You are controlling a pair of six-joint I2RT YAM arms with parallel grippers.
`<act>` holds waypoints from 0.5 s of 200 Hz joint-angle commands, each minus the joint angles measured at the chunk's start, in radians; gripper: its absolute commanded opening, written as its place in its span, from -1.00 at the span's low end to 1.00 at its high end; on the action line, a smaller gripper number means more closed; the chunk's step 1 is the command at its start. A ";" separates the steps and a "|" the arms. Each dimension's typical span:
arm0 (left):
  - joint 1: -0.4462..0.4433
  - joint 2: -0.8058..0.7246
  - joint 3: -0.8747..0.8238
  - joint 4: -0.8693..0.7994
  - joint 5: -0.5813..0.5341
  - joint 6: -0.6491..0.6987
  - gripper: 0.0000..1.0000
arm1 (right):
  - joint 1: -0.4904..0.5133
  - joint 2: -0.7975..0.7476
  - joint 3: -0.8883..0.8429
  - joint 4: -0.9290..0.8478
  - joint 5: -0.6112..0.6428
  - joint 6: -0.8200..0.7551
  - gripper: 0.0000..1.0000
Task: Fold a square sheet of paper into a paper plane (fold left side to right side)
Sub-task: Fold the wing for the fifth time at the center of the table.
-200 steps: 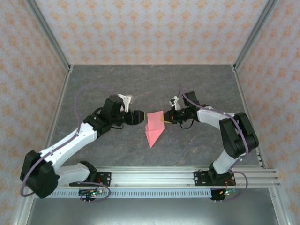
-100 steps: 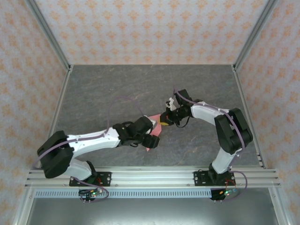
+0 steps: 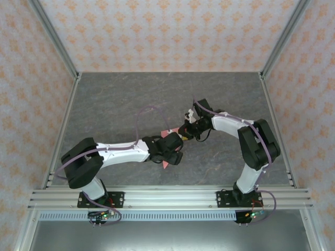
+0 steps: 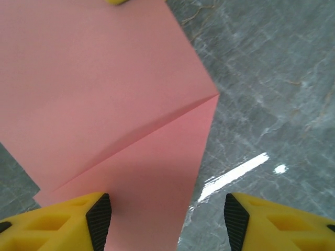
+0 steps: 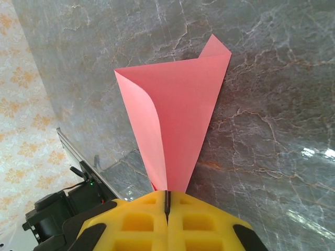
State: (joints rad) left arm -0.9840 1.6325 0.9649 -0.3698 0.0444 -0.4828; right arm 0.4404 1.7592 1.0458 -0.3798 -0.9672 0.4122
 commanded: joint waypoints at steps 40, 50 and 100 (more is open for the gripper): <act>-0.009 0.031 0.018 -0.038 -0.063 -0.030 0.01 | 0.010 0.030 0.034 -0.040 0.022 0.005 -1.00; -0.009 0.037 0.018 -0.039 -0.062 -0.030 -0.02 | 0.009 0.032 0.036 -0.044 0.022 0.003 -1.00; -0.009 0.045 0.017 -0.038 -0.066 -0.032 -0.21 | 0.010 0.036 0.039 -0.054 0.025 -0.004 -1.00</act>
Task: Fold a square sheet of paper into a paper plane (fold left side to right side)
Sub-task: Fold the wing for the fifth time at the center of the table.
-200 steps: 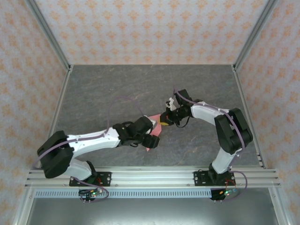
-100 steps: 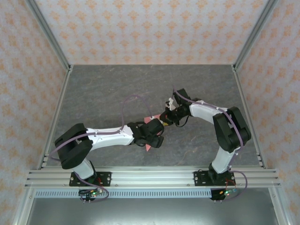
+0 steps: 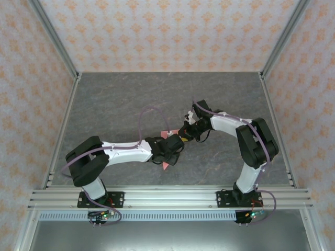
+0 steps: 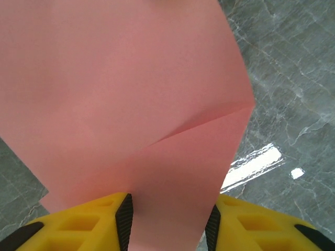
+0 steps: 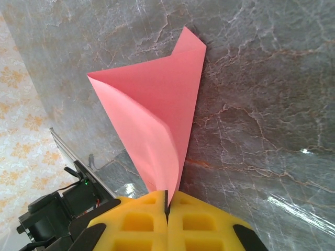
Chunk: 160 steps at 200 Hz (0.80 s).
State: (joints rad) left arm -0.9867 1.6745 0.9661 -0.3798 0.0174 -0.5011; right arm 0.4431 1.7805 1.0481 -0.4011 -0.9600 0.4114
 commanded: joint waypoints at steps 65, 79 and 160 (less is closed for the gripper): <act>-0.006 -0.013 0.023 -0.027 -0.032 -0.005 -0.52 | 0.008 0.017 0.038 -0.045 0.018 -0.016 -1.00; -0.006 -0.019 0.026 -0.027 -0.028 -0.004 -0.58 | 0.008 0.016 0.037 -0.045 0.018 -0.017 -1.00; -0.039 -0.087 -0.010 -0.044 -0.069 0.038 0.15 | 0.009 -0.015 0.046 -0.050 0.008 0.042 -1.00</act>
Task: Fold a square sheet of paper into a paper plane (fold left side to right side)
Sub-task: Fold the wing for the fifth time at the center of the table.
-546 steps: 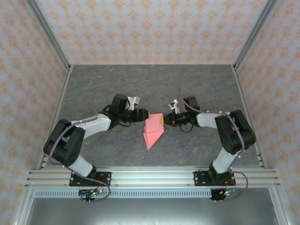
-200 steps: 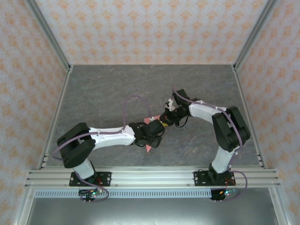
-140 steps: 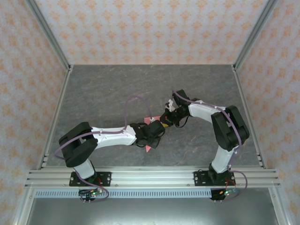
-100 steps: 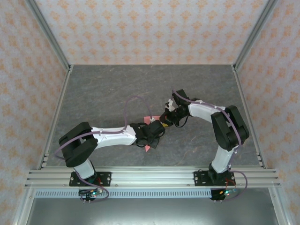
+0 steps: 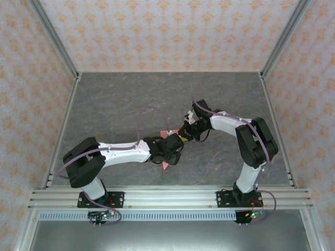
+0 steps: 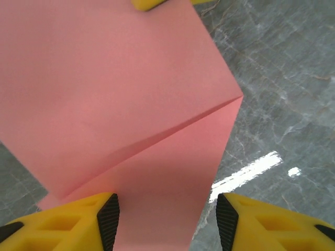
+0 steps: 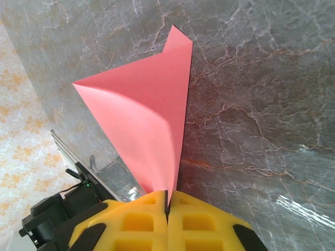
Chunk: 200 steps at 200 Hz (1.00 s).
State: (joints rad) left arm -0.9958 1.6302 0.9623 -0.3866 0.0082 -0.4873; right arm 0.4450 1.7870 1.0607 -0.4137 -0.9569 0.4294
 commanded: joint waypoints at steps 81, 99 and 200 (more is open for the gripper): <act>-0.088 0.066 0.086 -0.169 -0.219 -0.011 0.18 | 0.011 -0.025 0.024 -0.033 0.001 0.050 -1.00; -0.096 0.082 0.103 -0.184 -0.240 -0.017 0.17 | 0.013 -0.024 0.024 -0.032 0.000 0.050 -1.00; -0.119 0.148 0.137 -0.223 -0.297 -0.037 -0.20 | 0.015 -0.018 0.028 -0.045 0.007 0.042 -1.00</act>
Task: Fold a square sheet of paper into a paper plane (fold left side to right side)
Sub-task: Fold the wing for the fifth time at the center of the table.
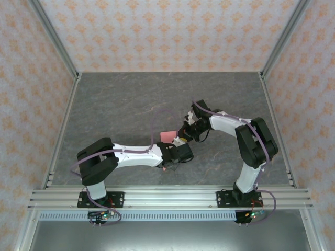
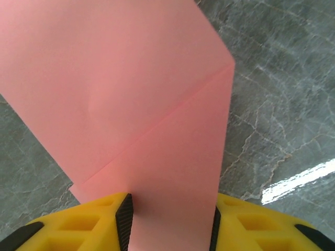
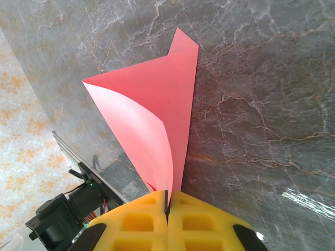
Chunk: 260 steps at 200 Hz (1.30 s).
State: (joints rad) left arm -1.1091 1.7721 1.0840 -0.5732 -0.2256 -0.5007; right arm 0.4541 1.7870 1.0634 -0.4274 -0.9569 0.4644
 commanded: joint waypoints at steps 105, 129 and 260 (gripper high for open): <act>-0.006 -0.004 0.015 -0.024 -0.055 -0.028 -0.66 | 0.006 -0.027 0.039 -0.060 0.025 -0.021 -1.00; -0.005 -0.026 0.013 -0.013 -0.040 -0.026 -0.73 | -0.002 -0.060 0.058 -0.068 0.070 -0.023 -0.97; 0.173 -0.098 -0.062 0.246 0.406 -0.023 -0.83 | -0.163 -0.563 -0.178 -0.014 0.414 -0.070 0.28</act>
State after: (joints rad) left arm -0.9653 1.6817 1.0435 -0.4046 0.0525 -0.5076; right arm 0.2913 1.2537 0.9642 -0.4717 -0.5907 0.4156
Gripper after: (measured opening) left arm 0.088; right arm 0.636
